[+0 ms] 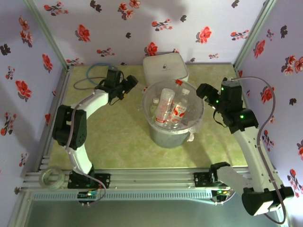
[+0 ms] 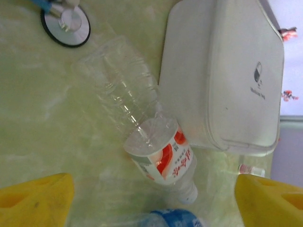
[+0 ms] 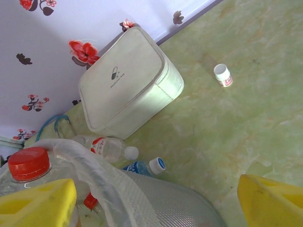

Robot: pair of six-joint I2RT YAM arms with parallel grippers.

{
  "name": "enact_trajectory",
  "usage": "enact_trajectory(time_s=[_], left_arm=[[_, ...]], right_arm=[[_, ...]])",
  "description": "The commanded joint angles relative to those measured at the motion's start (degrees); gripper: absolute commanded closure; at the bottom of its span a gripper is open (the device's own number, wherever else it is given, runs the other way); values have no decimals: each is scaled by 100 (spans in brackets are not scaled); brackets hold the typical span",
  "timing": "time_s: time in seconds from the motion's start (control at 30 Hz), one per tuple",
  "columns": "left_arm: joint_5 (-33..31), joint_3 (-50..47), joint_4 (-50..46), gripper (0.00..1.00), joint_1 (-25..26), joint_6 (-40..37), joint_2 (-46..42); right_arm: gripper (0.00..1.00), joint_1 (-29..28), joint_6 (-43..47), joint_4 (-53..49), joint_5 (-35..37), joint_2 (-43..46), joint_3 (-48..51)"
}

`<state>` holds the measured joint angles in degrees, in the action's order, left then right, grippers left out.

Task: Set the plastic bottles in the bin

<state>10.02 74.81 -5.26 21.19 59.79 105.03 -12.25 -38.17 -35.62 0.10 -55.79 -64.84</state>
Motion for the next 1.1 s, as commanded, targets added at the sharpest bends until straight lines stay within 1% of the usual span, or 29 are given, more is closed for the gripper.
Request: enact_trajectory(time_s=[0.0, 0.07, 0.1, 0.27, 0.47, 0.63, 0.73, 0.93, 1.0, 1.07], left_arm=[[-97, 86, 459, 2, 107, 622, 265], [-119, 176, 479, 0, 148, 692, 431], [-110, 220, 527, 0, 182, 726, 528], [-9, 475, 623, 0, 288, 914, 1020], [105, 928, 525, 0, 307, 924, 1742], [205, 1305, 447, 1, 300, 908, 2306], [224, 1345, 449, 7, 305, 937, 2438], [197, 1325, 503, 20, 289, 965, 2386], [191, 1322, 523, 23, 281, 981, 2343], [195, 1256, 697, 30, 260, 1079, 2288]], right_arm=[[11, 48, -59, -49, 191, 170, 26], [11, 60, -41, -68, 226, 207, 48], [9, 64, -41, -67, 249, 220, 73], [9, 102, -68, -67, 197, 211, 50], [9, 134, 27, -249, 419, 391, 103], [9, 199, 88, -285, 395, 426, 167], [9, 214, 135, -321, 403, 477, 191], [7, 310, 231, -442, 560, 673, 287], [7, 349, 221, -398, 521, 683, 323], [7, 377, 175, -325, 392, 636, 332]])
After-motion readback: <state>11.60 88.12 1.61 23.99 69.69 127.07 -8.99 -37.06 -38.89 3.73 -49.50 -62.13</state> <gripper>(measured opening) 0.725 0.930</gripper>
